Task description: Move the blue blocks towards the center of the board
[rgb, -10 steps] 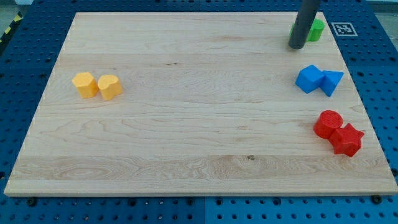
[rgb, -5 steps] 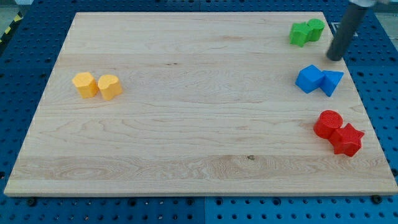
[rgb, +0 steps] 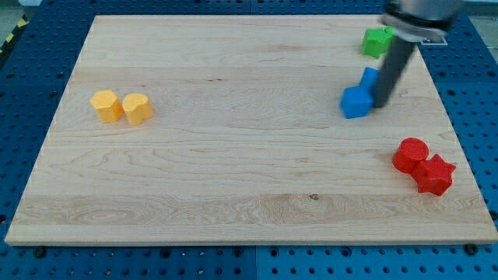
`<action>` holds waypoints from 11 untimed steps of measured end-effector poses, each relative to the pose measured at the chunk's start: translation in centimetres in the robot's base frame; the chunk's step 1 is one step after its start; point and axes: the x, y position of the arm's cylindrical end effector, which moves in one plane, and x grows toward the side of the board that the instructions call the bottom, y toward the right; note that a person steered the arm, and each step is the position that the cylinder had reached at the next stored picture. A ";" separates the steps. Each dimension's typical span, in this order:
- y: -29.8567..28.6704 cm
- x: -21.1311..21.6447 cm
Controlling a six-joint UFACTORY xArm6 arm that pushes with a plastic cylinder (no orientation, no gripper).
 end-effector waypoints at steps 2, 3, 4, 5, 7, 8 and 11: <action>-6.9 -0.3; -2.1 -0.3; 4.6 -0.3; 9.0 -1.0; 2.4 -4.7; -4.2 -4.7; 2.6 -2.9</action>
